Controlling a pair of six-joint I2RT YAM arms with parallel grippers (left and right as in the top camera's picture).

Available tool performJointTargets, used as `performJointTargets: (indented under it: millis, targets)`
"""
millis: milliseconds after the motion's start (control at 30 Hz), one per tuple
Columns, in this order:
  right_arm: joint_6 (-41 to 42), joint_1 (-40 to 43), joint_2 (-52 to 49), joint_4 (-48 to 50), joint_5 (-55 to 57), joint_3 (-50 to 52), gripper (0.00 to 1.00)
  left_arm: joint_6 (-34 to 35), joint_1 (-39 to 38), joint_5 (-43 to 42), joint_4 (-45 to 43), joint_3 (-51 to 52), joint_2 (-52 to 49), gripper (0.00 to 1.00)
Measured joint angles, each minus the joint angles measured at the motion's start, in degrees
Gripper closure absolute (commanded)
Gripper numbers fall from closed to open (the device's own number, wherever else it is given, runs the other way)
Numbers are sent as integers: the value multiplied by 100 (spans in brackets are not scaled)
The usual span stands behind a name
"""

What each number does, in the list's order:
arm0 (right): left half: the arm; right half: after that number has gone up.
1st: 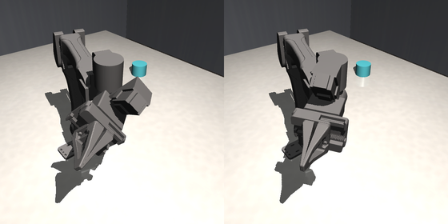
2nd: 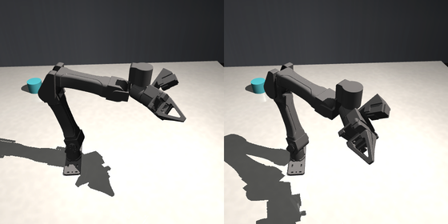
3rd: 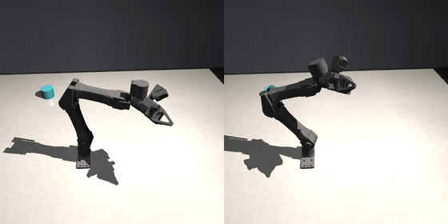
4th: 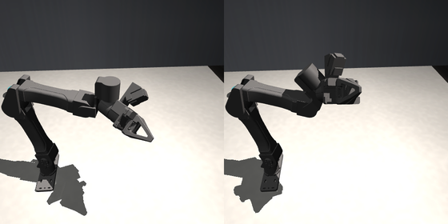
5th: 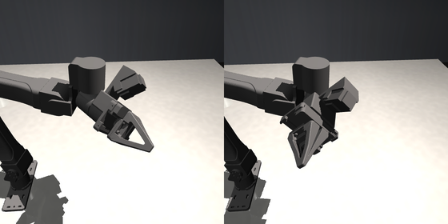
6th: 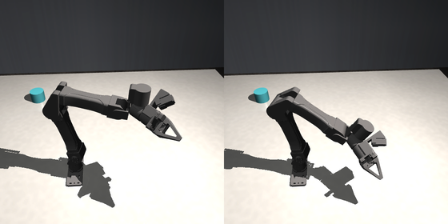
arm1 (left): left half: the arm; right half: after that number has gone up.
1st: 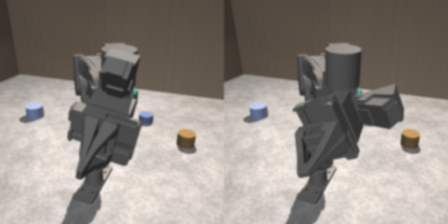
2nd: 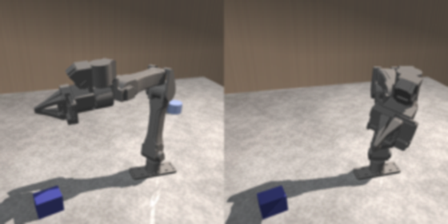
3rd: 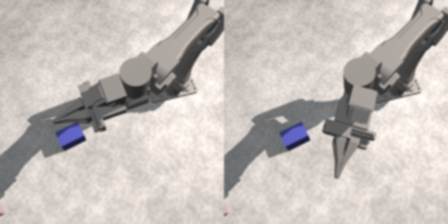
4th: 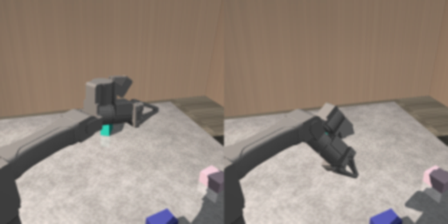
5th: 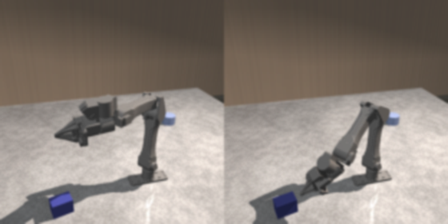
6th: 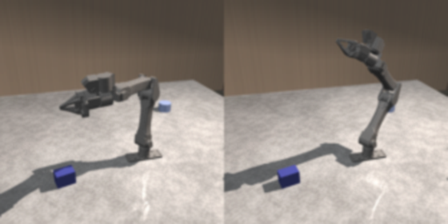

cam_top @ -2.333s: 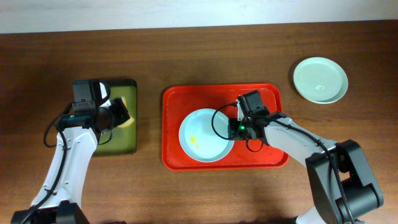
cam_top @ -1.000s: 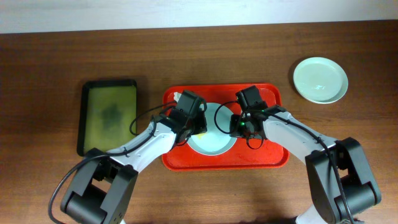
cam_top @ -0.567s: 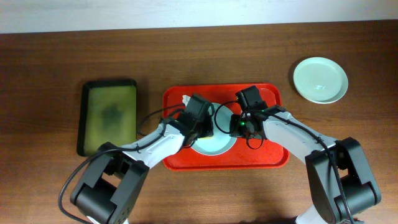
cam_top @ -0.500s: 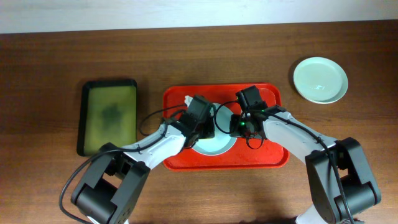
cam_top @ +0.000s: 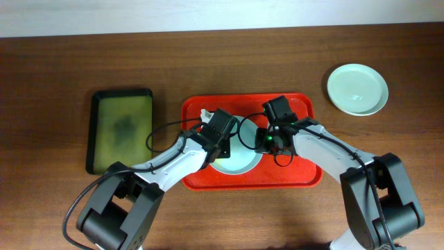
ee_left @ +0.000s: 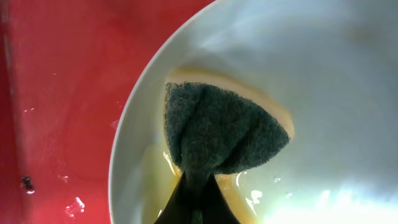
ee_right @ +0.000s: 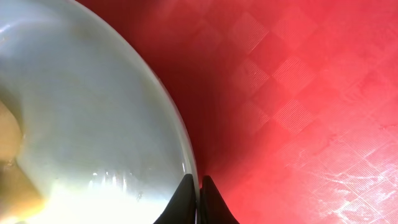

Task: Clean dirty plates on tray and stack at the side
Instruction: 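Scrub the light blue plate with the sponge while the right gripper holds it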

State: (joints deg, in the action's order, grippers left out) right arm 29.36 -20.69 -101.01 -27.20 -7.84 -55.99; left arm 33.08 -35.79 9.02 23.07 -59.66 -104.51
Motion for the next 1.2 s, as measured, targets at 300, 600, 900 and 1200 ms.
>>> performJointTargets:
  millis: [300,600,900,1200]
  targets:
    - [4,2,0,-2,103,0,96,225,-22,-1344,-1150,105,2,100]
    - [4,2,0,-2,107,0,96,197,-247,-973,-442,103,4,100]
    - [22,2,-11,22,96,0,96,28,-297,-503,-800,118,9,100]
    - [22,2,-11,20,109,0,96,367,-575,-881,-1274,129,0,100]
